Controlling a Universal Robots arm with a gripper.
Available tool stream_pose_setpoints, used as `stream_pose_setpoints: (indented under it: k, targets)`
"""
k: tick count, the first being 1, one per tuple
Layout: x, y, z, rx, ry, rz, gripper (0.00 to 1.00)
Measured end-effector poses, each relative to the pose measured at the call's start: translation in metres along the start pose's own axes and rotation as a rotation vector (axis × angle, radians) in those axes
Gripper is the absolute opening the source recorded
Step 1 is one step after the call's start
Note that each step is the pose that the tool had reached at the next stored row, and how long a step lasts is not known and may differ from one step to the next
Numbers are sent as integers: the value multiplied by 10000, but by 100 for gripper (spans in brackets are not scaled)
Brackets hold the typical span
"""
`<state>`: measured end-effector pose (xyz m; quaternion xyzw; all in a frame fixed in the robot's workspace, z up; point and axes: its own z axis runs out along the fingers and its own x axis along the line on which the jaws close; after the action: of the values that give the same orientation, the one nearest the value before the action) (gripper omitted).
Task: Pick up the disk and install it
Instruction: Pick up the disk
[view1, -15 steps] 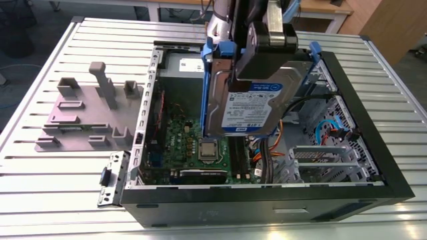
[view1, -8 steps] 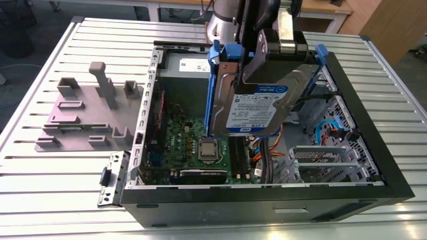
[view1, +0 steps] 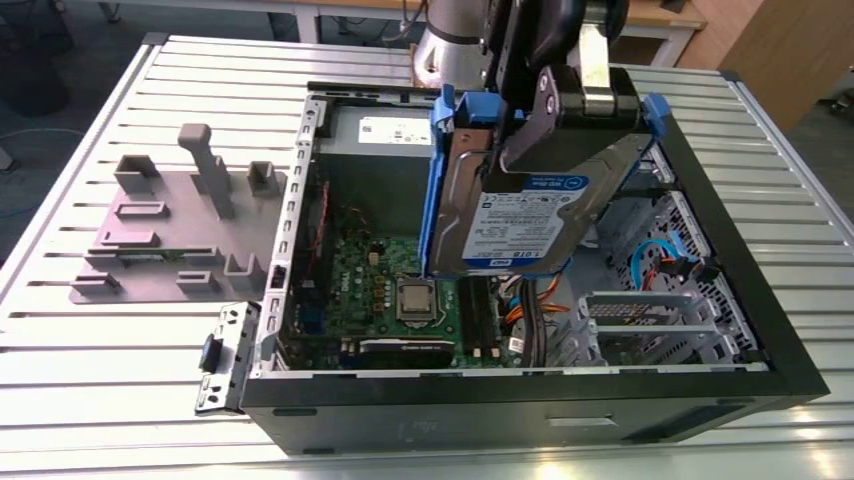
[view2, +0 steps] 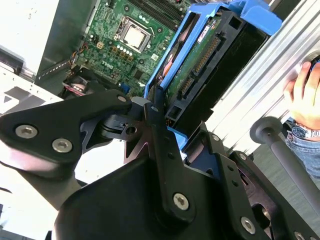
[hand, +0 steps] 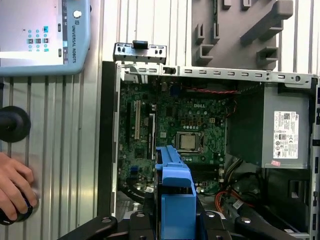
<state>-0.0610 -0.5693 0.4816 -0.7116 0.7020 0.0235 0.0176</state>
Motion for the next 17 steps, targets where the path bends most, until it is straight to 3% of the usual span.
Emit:
stream_pose_setpoints:
  k: [17]
  targets:
    - [5, -133, 6, -12, 1, 1, 36]
